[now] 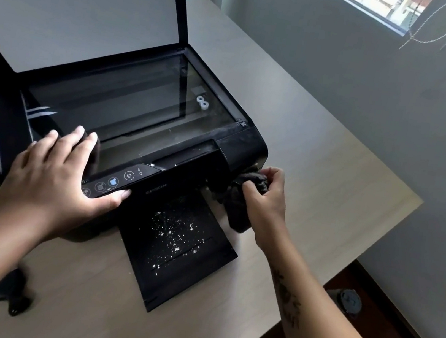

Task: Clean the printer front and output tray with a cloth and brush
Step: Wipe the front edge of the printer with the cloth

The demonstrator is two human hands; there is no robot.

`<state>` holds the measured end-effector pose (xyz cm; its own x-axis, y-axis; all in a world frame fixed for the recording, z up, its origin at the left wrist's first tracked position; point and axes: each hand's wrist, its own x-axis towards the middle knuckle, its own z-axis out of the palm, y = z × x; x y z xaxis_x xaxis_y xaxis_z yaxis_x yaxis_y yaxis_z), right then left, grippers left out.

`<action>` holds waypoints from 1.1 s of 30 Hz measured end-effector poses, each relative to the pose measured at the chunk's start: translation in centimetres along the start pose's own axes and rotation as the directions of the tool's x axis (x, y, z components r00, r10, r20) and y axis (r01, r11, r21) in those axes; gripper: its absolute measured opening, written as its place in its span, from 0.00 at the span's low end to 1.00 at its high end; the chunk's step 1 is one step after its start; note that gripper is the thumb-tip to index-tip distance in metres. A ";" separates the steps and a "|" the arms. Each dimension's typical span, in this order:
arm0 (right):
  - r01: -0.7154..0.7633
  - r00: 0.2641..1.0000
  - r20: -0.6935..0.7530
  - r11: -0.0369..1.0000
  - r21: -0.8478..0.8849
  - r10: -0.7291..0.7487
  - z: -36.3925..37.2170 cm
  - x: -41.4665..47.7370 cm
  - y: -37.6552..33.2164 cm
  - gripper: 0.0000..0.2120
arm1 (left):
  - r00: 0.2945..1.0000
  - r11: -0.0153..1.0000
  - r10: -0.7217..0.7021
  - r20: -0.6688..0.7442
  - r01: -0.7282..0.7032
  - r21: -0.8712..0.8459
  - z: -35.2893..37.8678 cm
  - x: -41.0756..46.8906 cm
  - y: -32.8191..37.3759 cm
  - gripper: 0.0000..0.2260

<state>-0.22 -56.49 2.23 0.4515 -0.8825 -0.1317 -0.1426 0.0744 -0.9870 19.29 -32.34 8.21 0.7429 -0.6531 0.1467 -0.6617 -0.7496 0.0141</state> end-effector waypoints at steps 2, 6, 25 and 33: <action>0.006 1.000 0.030 1.000 -0.014 -0.005 -0.2 0.4 0.0 0.10 | 1.000 1.000 0.003 0.002 -0.003 0.002 0.0 0.0 0.0 0.50; -0.038 0.989 0.132 0.971 -0.237 0.071 -0.5 0.3 1.6 0.13 | 1.000 1.000 0.001 0.015 -0.001 0.008 -0.1 -0.1 0.0 0.50; 0.463 0.886 0.394 0.472 -0.750 -0.244 -3.3 -0.3 7.5 0.35 | 1.000 1.000 -0.007 0.020 0.007 0.013 -0.1 0.1 0.0 0.52; 0.328 0.945 0.251 0.611 -0.720 -0.211 -3.2 0.8 7.3 0.39 | 1.000 1.000 -0.009 0.015 0.009 0.012 0.0 0.0 0.1 0.51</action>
<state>-3.70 -58.11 -4.74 0.6774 -0.7331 0.0608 -0.5736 -0.5782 -0.5802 19.26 -32.42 8.27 0.7504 -0.6477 0.1321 -0.6537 -0.7567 0.0034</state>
